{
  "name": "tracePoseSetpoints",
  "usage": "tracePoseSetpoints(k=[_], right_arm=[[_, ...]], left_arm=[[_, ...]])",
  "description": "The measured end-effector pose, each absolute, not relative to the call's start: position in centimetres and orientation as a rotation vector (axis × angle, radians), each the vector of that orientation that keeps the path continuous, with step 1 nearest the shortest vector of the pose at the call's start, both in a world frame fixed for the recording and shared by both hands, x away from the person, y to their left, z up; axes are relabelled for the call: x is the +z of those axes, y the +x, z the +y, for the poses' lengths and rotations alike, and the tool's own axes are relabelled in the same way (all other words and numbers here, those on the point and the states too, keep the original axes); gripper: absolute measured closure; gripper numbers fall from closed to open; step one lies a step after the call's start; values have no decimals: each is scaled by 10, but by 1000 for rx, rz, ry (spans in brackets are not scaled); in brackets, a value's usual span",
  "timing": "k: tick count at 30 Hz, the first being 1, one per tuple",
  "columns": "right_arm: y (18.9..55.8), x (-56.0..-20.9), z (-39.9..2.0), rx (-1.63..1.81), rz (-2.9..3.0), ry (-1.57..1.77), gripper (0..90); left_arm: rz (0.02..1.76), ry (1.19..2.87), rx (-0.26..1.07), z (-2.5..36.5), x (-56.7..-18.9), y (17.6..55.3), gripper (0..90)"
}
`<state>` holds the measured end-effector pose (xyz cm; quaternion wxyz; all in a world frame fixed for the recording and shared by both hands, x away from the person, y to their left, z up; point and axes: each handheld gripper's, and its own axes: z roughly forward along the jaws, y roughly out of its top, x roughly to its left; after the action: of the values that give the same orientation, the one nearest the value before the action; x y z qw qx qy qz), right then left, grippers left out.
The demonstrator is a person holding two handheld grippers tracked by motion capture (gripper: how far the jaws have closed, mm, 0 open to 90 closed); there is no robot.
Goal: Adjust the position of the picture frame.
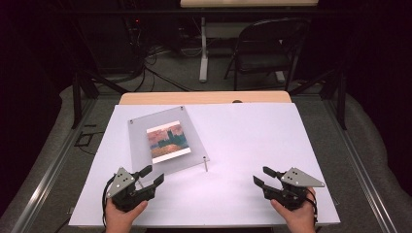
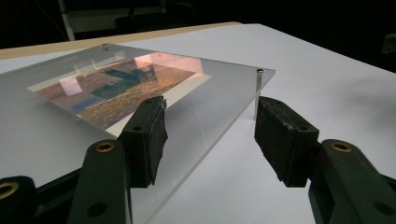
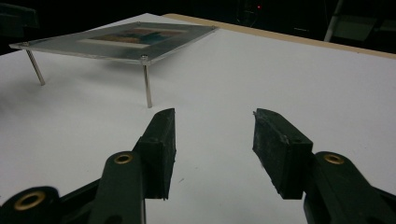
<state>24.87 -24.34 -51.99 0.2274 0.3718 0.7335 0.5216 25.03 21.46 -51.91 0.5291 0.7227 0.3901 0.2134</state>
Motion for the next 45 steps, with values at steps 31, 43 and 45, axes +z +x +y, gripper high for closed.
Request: tracePoseSetpoints(k=[31,43,45], right_arm=[[284,-511,-208,1443,2134,989,517],[295,-512,-181,1458,2196,930,565],[298,-513,-177,1457,2205,924,565]], left_arm=[[1087,1704,566,255,-493,229,431],[1224,1699,541,292,-515,210,452],[1220,1725,529,291,-520,210,452]])
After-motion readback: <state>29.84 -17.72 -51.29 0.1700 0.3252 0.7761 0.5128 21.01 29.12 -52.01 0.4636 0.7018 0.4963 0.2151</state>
